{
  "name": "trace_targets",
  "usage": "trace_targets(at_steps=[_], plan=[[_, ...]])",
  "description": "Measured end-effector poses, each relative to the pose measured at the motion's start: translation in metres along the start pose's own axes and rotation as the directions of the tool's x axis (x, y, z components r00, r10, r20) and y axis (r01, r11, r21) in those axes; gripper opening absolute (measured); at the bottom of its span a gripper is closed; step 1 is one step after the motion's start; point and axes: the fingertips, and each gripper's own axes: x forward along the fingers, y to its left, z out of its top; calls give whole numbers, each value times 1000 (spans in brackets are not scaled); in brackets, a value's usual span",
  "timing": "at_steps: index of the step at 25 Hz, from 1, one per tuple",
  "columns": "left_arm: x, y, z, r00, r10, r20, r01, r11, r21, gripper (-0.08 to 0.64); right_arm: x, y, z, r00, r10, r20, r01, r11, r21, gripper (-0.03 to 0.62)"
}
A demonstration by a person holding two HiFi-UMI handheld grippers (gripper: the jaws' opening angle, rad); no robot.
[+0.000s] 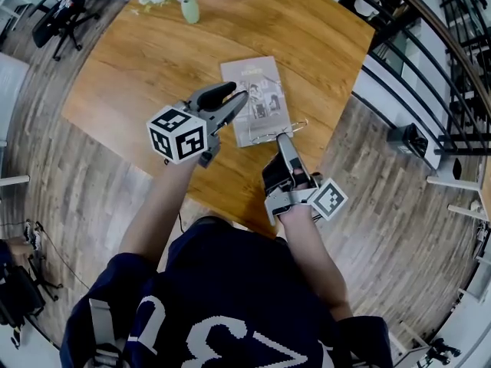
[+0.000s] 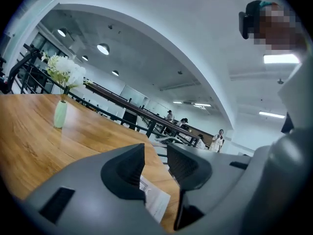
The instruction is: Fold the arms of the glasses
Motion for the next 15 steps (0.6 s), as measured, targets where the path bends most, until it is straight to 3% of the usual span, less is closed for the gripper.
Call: trace_targets(at_steps=[8, 15], plan=[[20, -29, -20, 996, -63, -65, 63, 998, 4, 146, -2, 2, 1, 1000, -5, 3, 5, 1000, -5, 28], [8, -14, -9, 1000, -1, 1, 1, 999, -37, 144, -5, 1, 7, 1000, -15, 18, 15, 1000, -7, 28]])
